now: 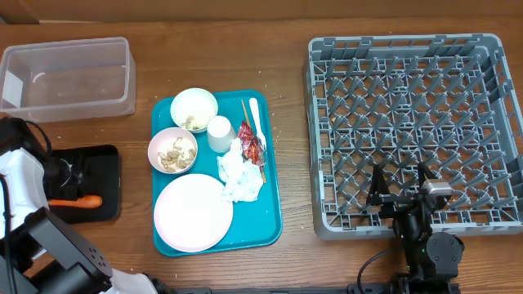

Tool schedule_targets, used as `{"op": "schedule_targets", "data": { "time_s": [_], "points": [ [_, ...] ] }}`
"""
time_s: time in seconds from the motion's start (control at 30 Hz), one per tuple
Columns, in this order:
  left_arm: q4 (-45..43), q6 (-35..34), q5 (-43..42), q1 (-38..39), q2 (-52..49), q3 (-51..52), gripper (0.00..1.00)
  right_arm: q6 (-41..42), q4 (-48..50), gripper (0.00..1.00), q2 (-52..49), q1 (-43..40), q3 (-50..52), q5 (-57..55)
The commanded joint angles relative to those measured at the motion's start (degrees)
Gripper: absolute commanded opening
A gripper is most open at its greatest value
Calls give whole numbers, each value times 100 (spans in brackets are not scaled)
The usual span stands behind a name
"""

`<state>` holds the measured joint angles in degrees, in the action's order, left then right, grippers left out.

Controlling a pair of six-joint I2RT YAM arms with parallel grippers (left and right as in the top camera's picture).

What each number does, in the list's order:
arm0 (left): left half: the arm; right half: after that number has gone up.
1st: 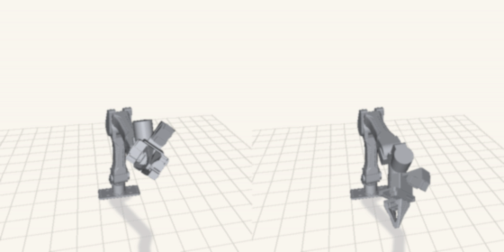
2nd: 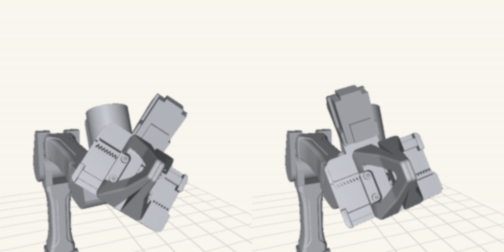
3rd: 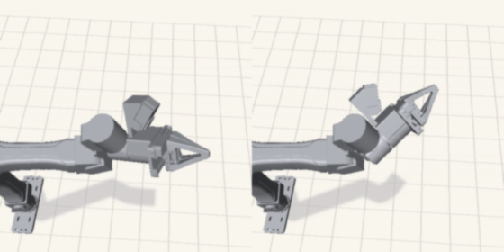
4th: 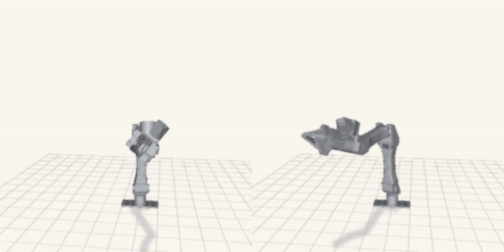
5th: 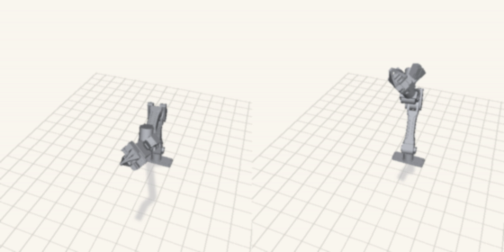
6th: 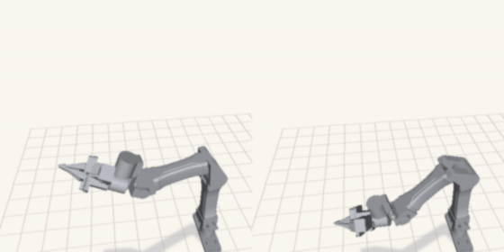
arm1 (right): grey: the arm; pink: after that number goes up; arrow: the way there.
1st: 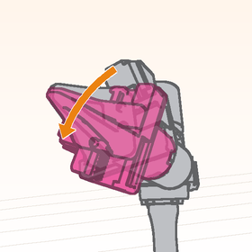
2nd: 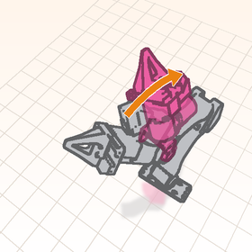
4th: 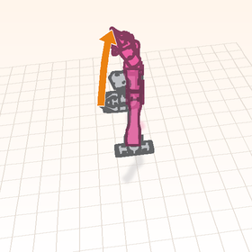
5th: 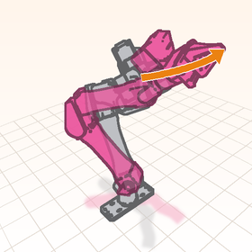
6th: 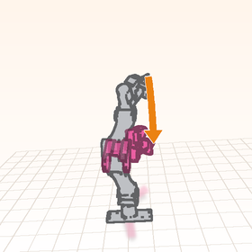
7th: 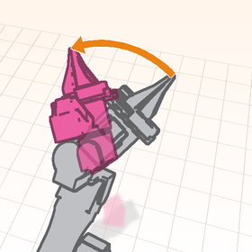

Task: Sort waste into correct bins and load items into the dishwasher rack
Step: 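Carry the carrot left and drop it onto the black tray, then reach the left gripper to the bowl of rice and peanut shells, grasp its rim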

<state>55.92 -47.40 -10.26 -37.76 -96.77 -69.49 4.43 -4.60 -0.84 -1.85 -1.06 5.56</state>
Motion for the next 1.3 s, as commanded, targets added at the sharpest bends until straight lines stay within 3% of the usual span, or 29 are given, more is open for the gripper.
{"op": "schedule_targets", "data": {
  "time_s": [0.0, 0.2, 0.3, 0.43, 0.47, 0.5, 0.53, 0.73, 0.87, 1.1, 1.27],
  "points": [
    [9, 693, -1469, -4, 369, -162, 41, -37, 22, 100, 61, -11, 61, -35],
    [98, 1510, -1878, 426, 992, -162, 41, -37, 22, 100, 61, -11, 61, -35],
    [256, 2334, -1840, 962, 1349, -162, 43, -37, 22, 100, 61, -11, 59, -35],
    [634, 2747, -1156, 1845, 1532, -162, 54, -37, 22, 100, 61, -11, 59, -35],
    [693, 2747, -940, 2063, 1517, -155, 64, -37, 22, 100, 61, -11, 61, -35],
    [710, 2747, -774, 2253, 1495, -140, 91, -37, 22, 100, 61, -11, 61, -35],
    [706, 2747, -575, 2496, 1456, -103, 100, -37, 22, 100, 61, -11, 59, -35],
    [562, 2736, -42, 3536, 1029, -11, 100, -37, 22, 100, 61, -11, 61, -35],
    [247, 2817, 415, 4026, 728, -11, 88, -37, 22, 100, 61, -11, 61, -35],
    [35, 2828, 1228, 4544, 612, -7, 85, -37, 20, 100, 61, -11, 61, -35],
    [33, 3091, 1401, 4719, 590, 2, 76, -37, 22, 100, 61, -11, 61, -35]
  ]
}}
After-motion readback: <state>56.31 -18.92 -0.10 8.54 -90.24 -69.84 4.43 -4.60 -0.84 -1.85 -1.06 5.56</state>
